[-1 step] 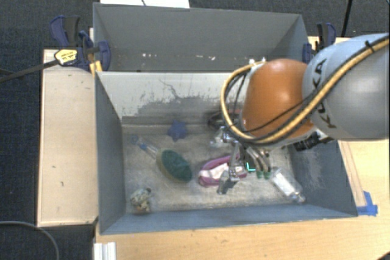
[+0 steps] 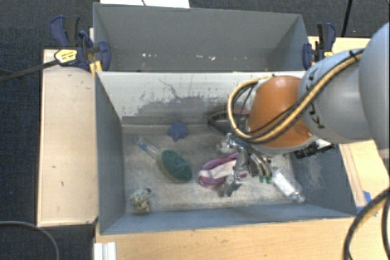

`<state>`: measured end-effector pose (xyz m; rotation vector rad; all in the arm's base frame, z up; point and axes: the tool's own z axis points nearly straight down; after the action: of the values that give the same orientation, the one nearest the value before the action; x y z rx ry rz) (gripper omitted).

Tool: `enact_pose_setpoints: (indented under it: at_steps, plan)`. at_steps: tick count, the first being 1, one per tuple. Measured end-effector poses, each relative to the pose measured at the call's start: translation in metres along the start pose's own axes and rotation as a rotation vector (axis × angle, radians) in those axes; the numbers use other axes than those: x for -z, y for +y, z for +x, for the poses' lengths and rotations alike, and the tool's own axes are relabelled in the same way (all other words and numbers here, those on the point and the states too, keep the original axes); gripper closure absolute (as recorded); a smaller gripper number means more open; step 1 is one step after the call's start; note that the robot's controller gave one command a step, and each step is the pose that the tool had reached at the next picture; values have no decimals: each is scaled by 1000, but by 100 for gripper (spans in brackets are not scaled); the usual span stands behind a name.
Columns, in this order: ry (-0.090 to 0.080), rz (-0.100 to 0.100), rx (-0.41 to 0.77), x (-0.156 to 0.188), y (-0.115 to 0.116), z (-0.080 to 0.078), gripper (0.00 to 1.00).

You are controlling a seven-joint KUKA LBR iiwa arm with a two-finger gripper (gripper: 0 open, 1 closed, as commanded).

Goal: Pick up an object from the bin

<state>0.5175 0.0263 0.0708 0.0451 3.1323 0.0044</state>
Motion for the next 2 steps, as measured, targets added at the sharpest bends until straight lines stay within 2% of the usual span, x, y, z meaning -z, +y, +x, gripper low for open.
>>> enact_pose_setpoints:
  at_steps: [1, 2]
  plan:
    - [3, 0, -3, 2, 1, -1, 0]
    - [-5, 3, 98, 3, 4, 9, 0]
